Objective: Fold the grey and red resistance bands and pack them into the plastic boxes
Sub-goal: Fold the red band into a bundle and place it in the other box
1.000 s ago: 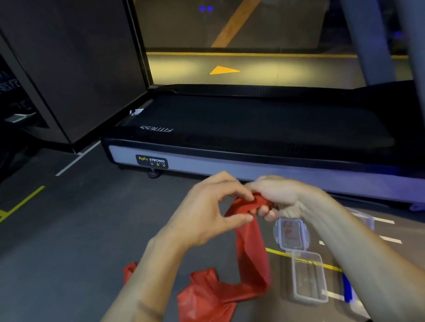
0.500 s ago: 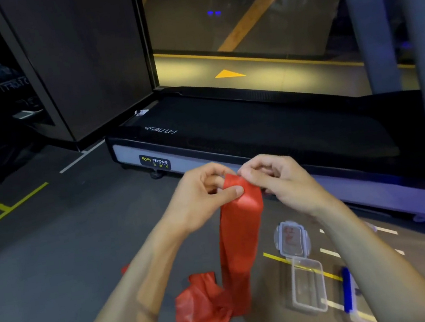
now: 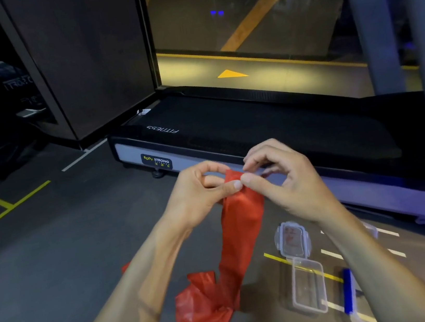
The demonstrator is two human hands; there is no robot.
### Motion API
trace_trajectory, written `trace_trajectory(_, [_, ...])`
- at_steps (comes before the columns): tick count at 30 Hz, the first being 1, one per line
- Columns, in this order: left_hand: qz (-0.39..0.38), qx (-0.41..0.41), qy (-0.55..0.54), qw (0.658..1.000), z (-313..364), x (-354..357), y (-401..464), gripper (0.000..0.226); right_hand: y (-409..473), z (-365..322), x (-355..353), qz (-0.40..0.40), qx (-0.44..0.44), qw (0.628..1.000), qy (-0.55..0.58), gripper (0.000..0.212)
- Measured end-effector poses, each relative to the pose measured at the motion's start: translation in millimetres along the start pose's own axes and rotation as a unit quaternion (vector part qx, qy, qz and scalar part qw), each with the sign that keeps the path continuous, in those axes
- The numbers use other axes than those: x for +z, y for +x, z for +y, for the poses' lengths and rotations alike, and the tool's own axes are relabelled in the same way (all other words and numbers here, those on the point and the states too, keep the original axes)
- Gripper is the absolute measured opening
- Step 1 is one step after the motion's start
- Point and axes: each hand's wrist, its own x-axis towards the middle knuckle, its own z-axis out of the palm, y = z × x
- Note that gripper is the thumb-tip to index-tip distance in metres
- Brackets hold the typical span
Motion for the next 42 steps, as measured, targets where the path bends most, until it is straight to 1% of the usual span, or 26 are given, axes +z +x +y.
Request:
trace_trajectory(3, [-0.007, -0.002, -0.017, 1.000, 1, -1, 0, 0.031, 0, 7, 0, -0.028, 0.008, 0.999, -0.037, 0.010])
trace_trajectory(6, [-0.016, -0.001, -0.027, 1.000, 1, -2, -1, 0.025, 0, 12, 0, -0.031, 0.039, 0.999, -0.001, 0.011])
trace_trajectory(11, [-0.031, -0.011, -0.060, 0.998, 3, -2, -3, 0.016, 1, 14, -2, -0.026, 0.060, 0.998, 0.024, 0.008])
trace_trajectory(15, [-0.036, -0.036, -0.090, 0.995, 2, -4, -3, 0.025, 1, 13, -3, -0.011, 0.062, 0.996, 0.066, 0.009])
trace_trajectory(19, [-0.042, -0.039, -0.103, 0.993, 3, -2, -4, 0.022, 1, 11, -2, -0.006, 0.059, 0.995, 0.085, 0.009])
trace_trajectory(25, [-0.007, -0.021, -0.086, 0.996, 5, 4, -5, 0.021, 2, 10, 3, -0.018, 0.049, 0.996, 0.068, 0.013])
trace_trajectory(30, [-0.025, -0.015, -0.077, 0.997, 6, 2, -6, 0.017, 4, 6, 4, -0.028, 0.045, 0.996, 0.078, 0.020])
trace_trajectory(35, [-0.036, -0.016, -0.068, 0.997, 6, 2, -7, 0.020, 4, 8, 5, -0.019, 0.040, 0.997, 0.065, 0.013])
trace_trajectory(39, [-0.051, -0.015, -0.055, 0.997, 6, 2, -8, 0.022, 5, 5, 4, -0.047, 0.022, 0.997, 0.057, 0.021])
trace_trajectory(42, [-0.052, -0.019, -0.053, 0.997, 6, 2, -8, 0.024, 5, 4, 4, -0.059, 0.017, 0.997, 0.046, 0.021])
